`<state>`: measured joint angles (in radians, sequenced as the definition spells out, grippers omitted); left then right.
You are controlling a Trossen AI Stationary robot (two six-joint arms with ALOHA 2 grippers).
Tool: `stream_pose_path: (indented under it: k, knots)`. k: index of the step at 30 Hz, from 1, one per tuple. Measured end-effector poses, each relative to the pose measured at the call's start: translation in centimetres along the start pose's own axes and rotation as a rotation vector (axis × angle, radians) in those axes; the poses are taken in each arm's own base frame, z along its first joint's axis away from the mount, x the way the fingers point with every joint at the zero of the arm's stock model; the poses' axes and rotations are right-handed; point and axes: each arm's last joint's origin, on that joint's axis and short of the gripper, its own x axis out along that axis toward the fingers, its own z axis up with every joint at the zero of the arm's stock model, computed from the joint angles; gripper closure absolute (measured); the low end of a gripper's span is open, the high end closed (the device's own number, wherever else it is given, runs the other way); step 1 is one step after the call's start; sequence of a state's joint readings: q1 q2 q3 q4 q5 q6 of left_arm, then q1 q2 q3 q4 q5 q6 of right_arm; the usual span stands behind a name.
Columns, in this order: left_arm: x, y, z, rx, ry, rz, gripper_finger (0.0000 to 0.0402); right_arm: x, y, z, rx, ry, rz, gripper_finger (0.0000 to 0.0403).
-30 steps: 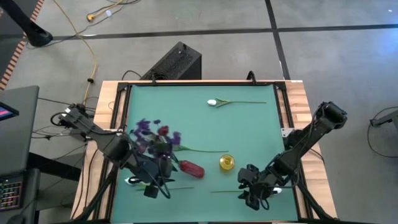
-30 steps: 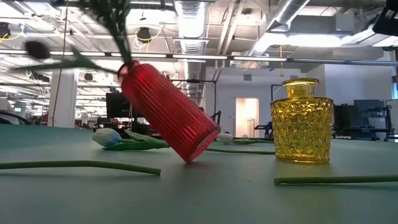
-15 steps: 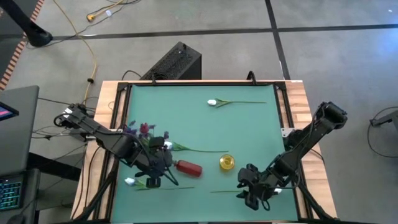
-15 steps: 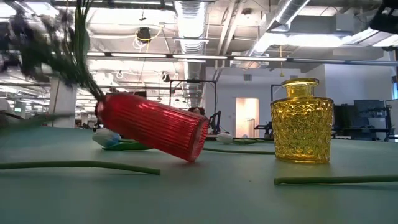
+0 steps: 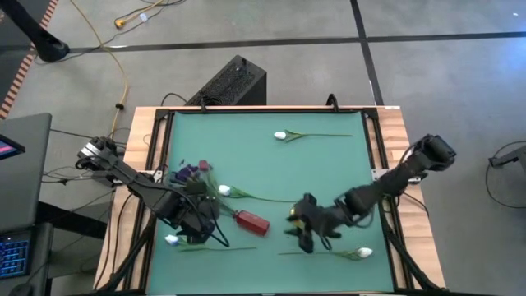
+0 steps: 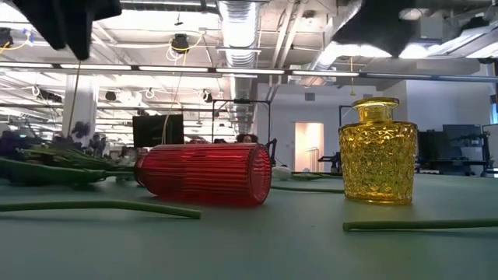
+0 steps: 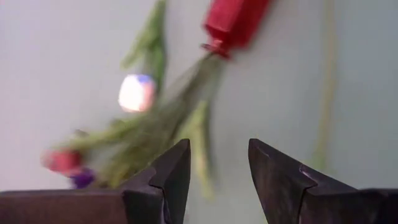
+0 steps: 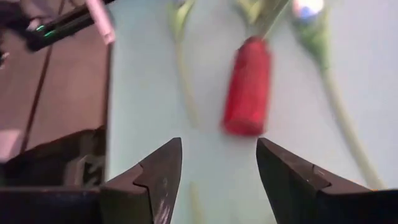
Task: Sort flowers into vase by color
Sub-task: Adjust the red flower vase
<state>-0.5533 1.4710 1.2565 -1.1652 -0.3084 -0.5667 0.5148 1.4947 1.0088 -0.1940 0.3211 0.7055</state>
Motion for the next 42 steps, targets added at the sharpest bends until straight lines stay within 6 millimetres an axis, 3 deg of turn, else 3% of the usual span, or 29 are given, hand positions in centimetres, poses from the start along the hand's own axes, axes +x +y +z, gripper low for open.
stream_pose_path:
  k: [5,11,17,20,27,35,42]
  knots:
    - [0.6,1.1,-1.9,0.074,-0.074,0.110,0.0251,0.7,-1.6,1.8,-0.018,-0.032,0.009,0.0168]
    - [1.5,3.5,-5.1,0.058,-0.232,0.024,0.0251,1.0,-2.4,3.1,-0.047,-0.094,0.014,0.0168]
    - [4.6,5.2,-7.2,0.147,-0.139,-0.004,0.0251,3.4,-1.7,2.7,-0.095,-0.152,0.047,0.0168]
    - [5.5,5.5,-7.2,0.163,-0.125,-0.002,0.0251,5.1,-1.5,2.3,-0.117,-0.159,0.052,0.0168]
    - [6.9,5.1,-6.8,0.257,-0.145,0.030,0.0240,9.3,-0.5,4.3,-0.163,-0.069,-0.040,0.0168]
    - [6.8,4.9,-6.3,0.202,-0.173,0.024,0.0197,11.3,0.3,7.9,-0.171,0.173,-0.209,0.0168]
    - [6.8,4.8,-6.3,0.241,-0.174,0.007,0.0152,12.6,-0.2,9.4,-0.148,0.283,-0.224,0.0167]
